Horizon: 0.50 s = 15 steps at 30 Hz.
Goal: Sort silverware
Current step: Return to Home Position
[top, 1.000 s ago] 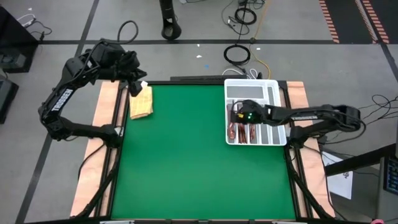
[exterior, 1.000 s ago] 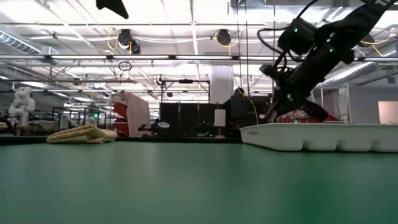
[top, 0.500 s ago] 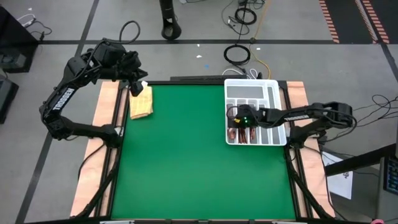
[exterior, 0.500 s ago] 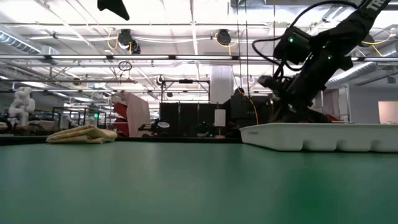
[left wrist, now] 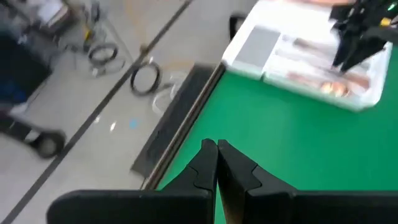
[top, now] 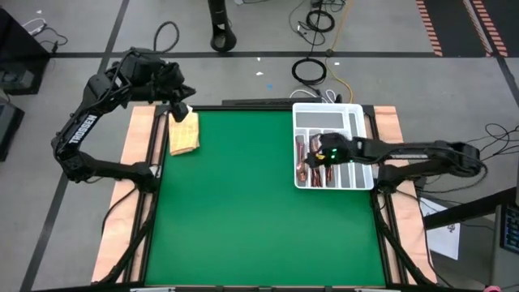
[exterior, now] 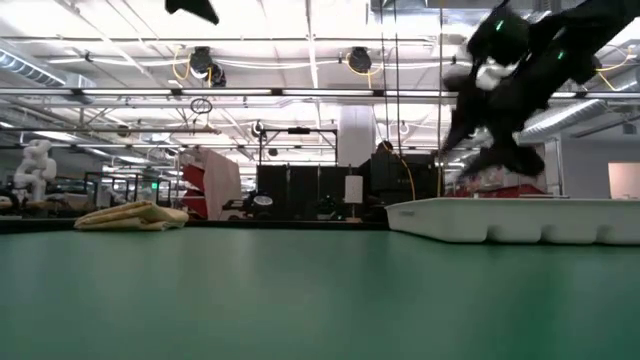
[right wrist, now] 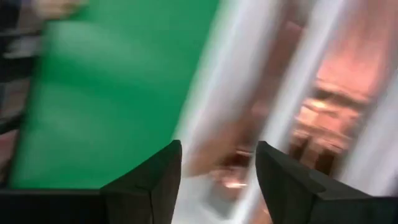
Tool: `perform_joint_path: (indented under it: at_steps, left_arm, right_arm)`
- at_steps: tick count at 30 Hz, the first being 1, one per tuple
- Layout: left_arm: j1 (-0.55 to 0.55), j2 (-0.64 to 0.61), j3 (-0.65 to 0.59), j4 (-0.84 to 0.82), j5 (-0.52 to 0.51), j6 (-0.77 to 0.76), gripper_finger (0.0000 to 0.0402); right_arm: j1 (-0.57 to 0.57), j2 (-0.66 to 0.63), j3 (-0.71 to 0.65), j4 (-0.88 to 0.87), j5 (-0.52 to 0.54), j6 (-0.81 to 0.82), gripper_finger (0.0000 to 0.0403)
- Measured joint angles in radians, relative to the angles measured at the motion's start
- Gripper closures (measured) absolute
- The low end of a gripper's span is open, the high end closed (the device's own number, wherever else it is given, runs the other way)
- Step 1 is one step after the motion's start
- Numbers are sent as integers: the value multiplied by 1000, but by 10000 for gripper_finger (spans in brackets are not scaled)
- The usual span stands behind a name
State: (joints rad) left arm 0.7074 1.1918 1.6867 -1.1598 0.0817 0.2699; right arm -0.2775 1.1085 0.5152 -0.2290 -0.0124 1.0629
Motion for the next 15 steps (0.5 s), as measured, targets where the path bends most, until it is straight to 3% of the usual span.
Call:
perform_joint_path:
  at_steps: [8, 11, 15]
  left_arm:
    - [0, -37, 0, 305, 181, 34, 388]
    - [0, -80, 0, 380, 168, 50, 388]
    - [0, -113, 0, 368, 79, 20, 388]
  right_arm:
    - [0, -412, 116, 29, -174, -315, 215]
    - [-2, -564, 191, 8, -174, -390, 223]
    - [-2, -742, 268, -26, -173, -540, 233]
